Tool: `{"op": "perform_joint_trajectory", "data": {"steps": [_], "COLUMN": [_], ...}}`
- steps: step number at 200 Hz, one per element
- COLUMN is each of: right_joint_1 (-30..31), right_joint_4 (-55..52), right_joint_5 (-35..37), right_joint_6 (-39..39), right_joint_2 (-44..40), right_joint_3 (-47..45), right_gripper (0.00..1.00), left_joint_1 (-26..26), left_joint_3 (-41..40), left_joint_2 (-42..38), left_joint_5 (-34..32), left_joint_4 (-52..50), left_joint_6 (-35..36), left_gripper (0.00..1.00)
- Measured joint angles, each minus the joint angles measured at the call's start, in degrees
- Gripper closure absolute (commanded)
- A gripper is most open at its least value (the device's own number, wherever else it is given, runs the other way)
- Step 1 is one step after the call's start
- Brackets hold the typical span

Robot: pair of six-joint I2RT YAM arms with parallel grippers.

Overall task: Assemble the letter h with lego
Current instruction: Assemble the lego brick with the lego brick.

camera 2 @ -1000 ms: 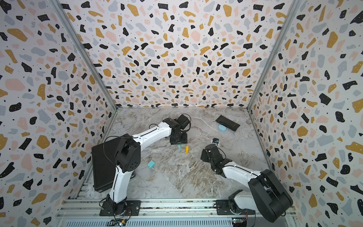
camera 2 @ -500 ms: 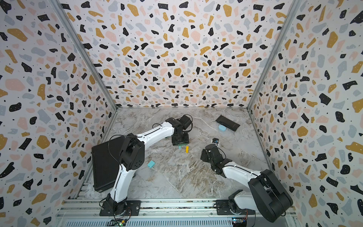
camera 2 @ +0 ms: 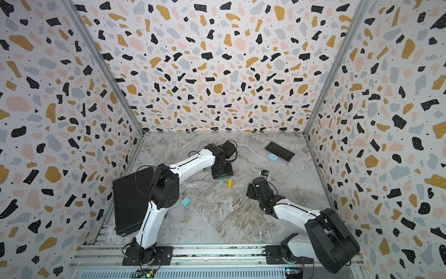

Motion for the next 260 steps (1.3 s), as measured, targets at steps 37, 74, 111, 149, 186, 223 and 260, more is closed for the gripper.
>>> {"op": "perform_joint_trajectory", "data": {"steps": [37, 74, 111, 149, 186, 223, 260], "right_joint_1": [0.0, 0.0, 0.0, 0.0, 0.0, 0.0, 0.0], "right_joint_4": [0.0, 0.0, 0.0, 0.0, 0.0, 0.0, 0.0], "right_joint_5": [0.0, 0.0, -0.13, -0.13, -0.13, -0.13, -0.13], "right_joint_6": [0.0, 0.0, 0.0, 0.0, 0.0, -0.02, -0.13], "right_joint_2": [0.0, 0.0, 0.0, 0.0, 0.0, 0.0, 0.0], "right_joint_3": [0.0, 0.0, 0.0, 0.0, 0.0, 0.0, 0.0], "right_gripper": [0.29, 0.29, 0.29, 0.3, 0.29, 0.29, 0.3], "left_joint_1": [0.0, 0.0, 0.0, 0.0, 0.0, 0.0, 0.07], "left_joint_3": [1.79, 1.77, 1.75, 1.2, 1.07, 1.25, -0.07], "left_joint_2": [1.16, 1.2, 1.36, 1.42, 1.38, 1.36, 0.39], "left_joint_5": [1.55, 1.68, 0.63, -0.15, -0.09, -0.04, -1.18], "left_joint_4": [-0.02, 0.04, -1.03, -0.96, -0.9, -1.18, -1.49], "left_joint_6": [2.64, 6.69, 10.12, 11.98, 13.09, 14.1, 15.28], "left_gripper": [1.0, 1.0, 1.0, 1.0, 1.0, 1.0, 1.0]}}
